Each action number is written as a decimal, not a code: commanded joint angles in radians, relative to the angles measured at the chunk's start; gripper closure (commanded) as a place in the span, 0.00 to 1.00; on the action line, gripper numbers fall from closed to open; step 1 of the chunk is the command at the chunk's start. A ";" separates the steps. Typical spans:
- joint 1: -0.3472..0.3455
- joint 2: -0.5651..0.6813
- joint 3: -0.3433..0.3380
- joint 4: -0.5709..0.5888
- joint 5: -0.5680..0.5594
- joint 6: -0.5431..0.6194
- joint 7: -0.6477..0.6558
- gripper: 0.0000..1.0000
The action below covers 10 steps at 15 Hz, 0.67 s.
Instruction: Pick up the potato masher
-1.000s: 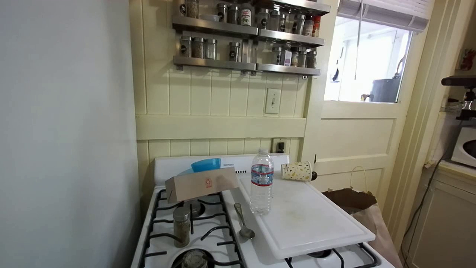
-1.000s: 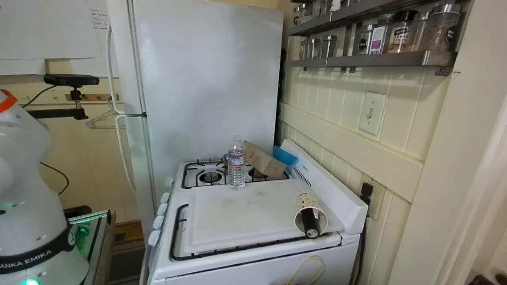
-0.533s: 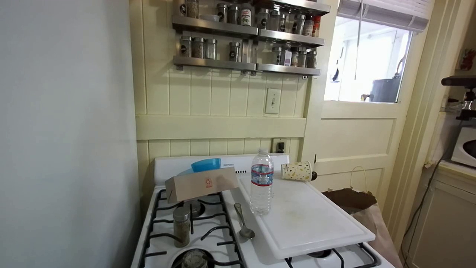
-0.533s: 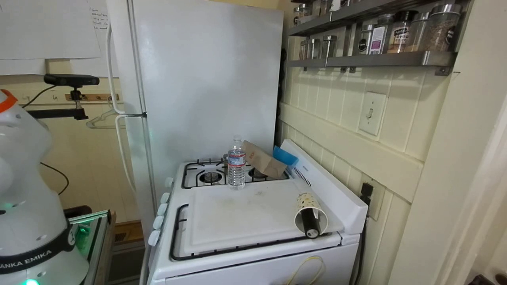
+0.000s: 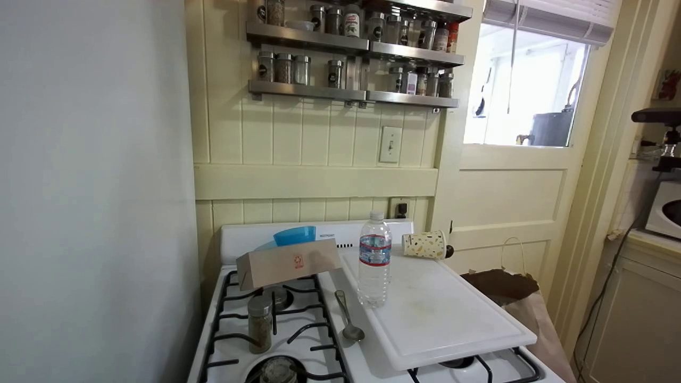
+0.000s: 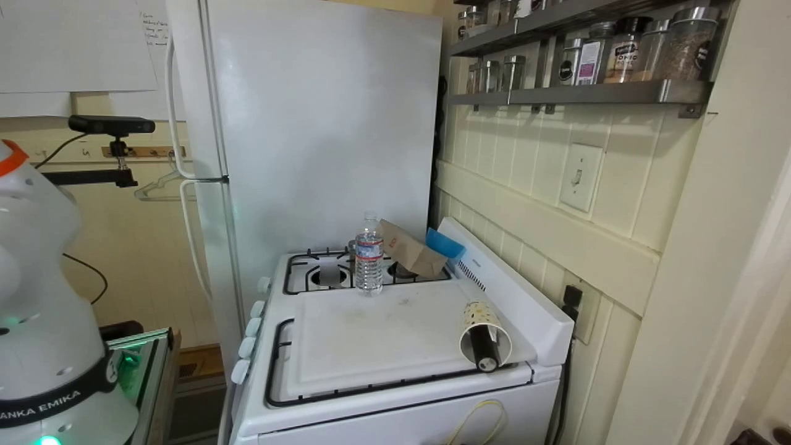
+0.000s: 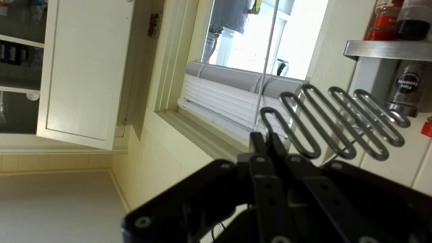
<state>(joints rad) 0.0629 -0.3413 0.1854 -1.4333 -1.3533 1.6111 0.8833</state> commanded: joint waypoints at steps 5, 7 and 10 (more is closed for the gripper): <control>0.004 0.023 -0.002 0.063 0.014 0.010 -0.022 0.99; 0.003 0.025 -0.004 0.065 0.021 0.008 -0.023 0.99; 0.002 0.031 -0.003 0.075 0.031 0.008 -0.025 0.99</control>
<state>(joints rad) 0.0629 -0.3275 0.1852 -1.3980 -1.3369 1.6113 0.8802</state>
